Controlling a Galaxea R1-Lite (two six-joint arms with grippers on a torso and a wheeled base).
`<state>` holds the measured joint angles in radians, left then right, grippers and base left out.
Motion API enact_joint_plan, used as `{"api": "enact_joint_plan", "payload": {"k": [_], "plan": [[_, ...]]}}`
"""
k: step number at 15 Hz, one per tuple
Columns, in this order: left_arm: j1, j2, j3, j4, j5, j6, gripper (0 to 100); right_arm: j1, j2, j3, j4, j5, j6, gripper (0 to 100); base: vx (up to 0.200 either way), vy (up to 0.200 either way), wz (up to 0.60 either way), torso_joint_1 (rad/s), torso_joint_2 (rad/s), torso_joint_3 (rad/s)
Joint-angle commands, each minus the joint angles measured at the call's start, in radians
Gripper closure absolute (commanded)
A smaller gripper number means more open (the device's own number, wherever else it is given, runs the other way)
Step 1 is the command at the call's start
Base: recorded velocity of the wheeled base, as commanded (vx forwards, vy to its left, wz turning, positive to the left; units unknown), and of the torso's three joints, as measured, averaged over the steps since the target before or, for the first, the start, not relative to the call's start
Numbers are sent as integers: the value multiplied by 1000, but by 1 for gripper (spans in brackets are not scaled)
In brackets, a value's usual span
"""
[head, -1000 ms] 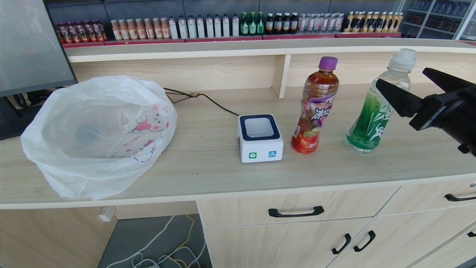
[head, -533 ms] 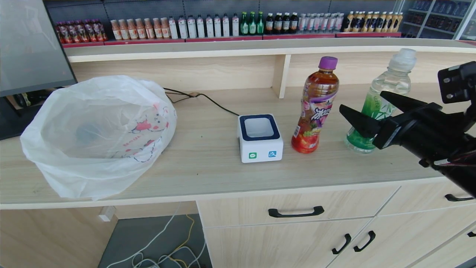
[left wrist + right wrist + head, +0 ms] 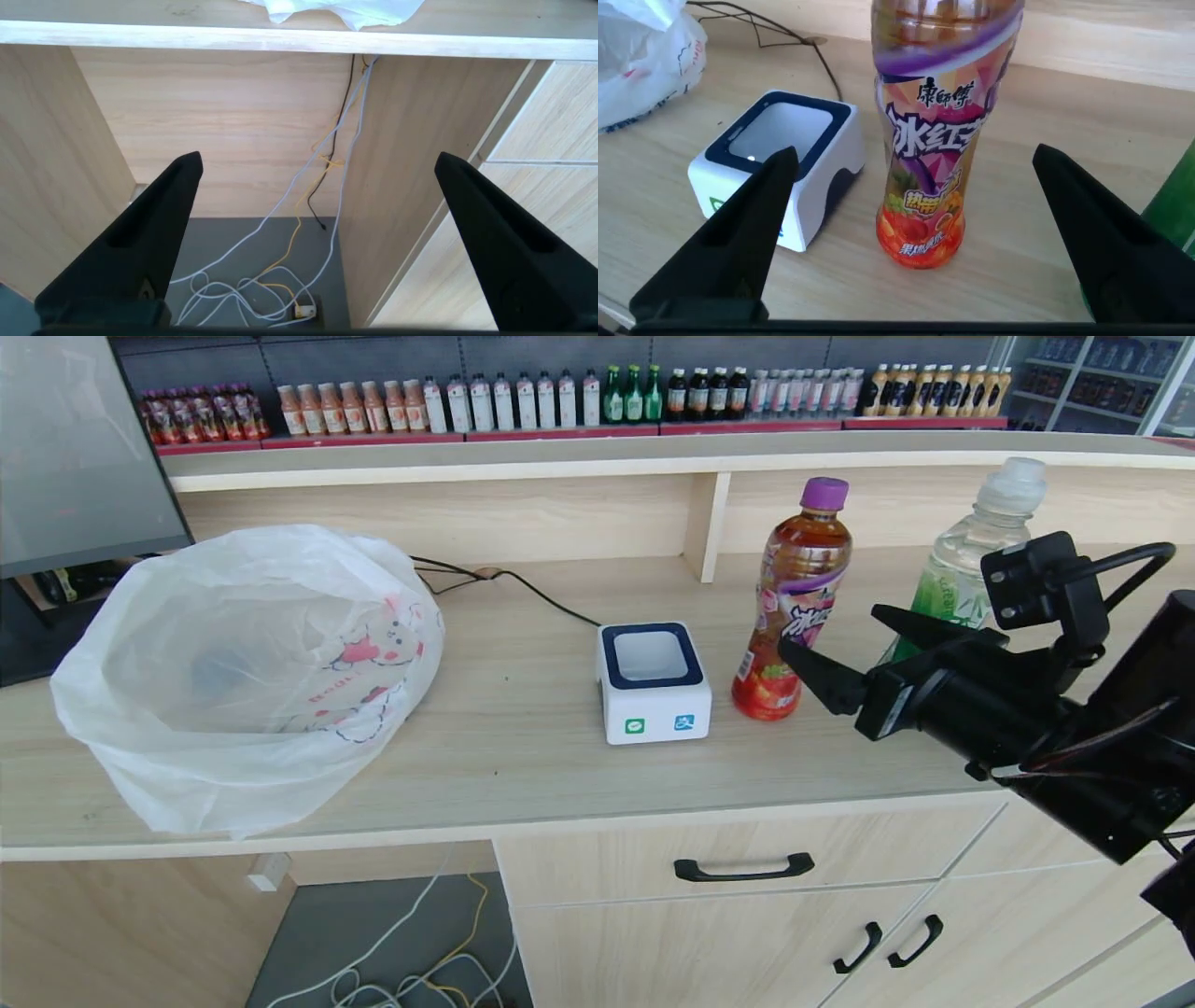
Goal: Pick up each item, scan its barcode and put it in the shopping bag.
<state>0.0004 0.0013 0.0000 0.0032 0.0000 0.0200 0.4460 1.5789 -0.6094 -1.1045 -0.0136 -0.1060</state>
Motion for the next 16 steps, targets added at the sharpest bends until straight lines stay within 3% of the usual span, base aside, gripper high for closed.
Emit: {"api": "enact_joint_plan", "payload": {"k": [1,5,7,16], "plan": [[1,0,0,0,0,0,0,17,16,0,0,-8,3,0,0,0,0,0,0,0],[1,0,0,0,0,0,0,17,90,-75,-3,-12,2,0,0,0,0,0,0,0],[1,0,0,0,0,0,0,10,128,-125,-11,-65,3,0,0,0,0,0,0,0],[1,0,0,0,0,0,0,11,191,-198,-17,-138,-1,0,0,0,0,0,0,0]]}}
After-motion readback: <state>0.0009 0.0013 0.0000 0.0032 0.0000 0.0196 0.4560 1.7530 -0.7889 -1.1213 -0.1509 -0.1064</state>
